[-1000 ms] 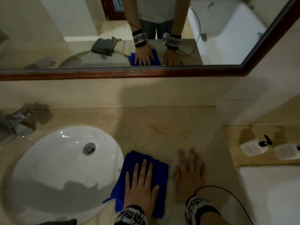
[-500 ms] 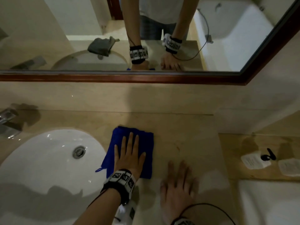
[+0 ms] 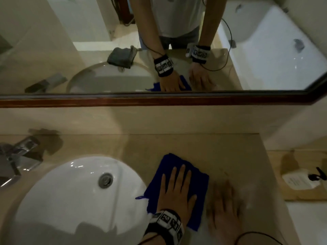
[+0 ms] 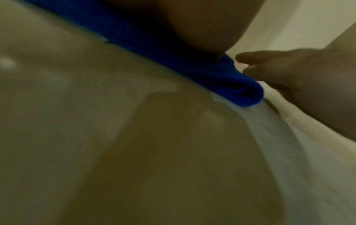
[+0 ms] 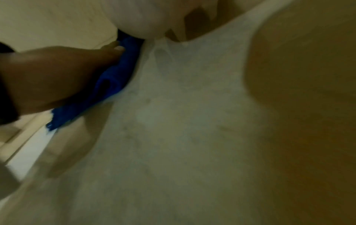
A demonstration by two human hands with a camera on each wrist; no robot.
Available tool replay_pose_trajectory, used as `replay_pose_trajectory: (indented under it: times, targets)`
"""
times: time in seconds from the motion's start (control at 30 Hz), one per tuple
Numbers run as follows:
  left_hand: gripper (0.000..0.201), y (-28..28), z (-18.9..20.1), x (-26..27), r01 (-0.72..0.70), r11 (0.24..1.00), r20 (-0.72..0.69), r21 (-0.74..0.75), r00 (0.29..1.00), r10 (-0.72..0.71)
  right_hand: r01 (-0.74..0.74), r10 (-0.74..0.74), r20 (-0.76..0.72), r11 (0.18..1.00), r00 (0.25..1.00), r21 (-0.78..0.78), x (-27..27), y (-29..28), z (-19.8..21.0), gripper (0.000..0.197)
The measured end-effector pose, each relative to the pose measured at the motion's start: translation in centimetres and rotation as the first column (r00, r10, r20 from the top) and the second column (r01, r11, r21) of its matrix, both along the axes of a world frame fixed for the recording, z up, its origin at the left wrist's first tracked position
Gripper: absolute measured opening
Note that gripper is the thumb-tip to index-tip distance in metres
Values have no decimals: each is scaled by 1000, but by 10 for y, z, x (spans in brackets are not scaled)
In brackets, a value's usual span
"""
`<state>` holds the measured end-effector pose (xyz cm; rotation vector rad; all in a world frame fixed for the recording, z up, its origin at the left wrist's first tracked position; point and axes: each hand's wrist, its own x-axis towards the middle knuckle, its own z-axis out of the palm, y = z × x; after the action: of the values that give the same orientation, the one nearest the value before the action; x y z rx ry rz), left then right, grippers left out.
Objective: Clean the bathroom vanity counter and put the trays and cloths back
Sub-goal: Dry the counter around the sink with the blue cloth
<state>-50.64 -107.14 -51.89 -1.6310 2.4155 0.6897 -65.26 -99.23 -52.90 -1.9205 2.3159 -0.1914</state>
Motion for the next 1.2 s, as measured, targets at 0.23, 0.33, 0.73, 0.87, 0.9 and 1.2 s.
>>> replay_pose_trajectory:
  times: [0.23,0.33,0.73,0.87,0.9,1.2]
  targets:
    - [68,-108,2,29,-38,999,43,-14,998,38,-183,163,271,982,949,49,63,-94,14,77]
    - [72,-121,7,42,20,1000,86,2,996,-21,-292,265,364,956,893,18,84,-127,15,72]
    - [65,-125,22,163,-212,961,13,-180,976,218,-492,407,406,861,818,128,179,-201,33,75]
    - [59,-130,21,173,-220,934,-43,-280,975,217,-437,389,418,899,821,22,194,-202,37,65]
    - [59,-132,20,171,-236,927,-75,-291,972,224,-413,389,393,910,833,-26,194,-201,37,60]
    - [63,-132,7,157,-355,925,-175,-135,927,331,-514,497,130,825,858,236,187,-206,22,76]
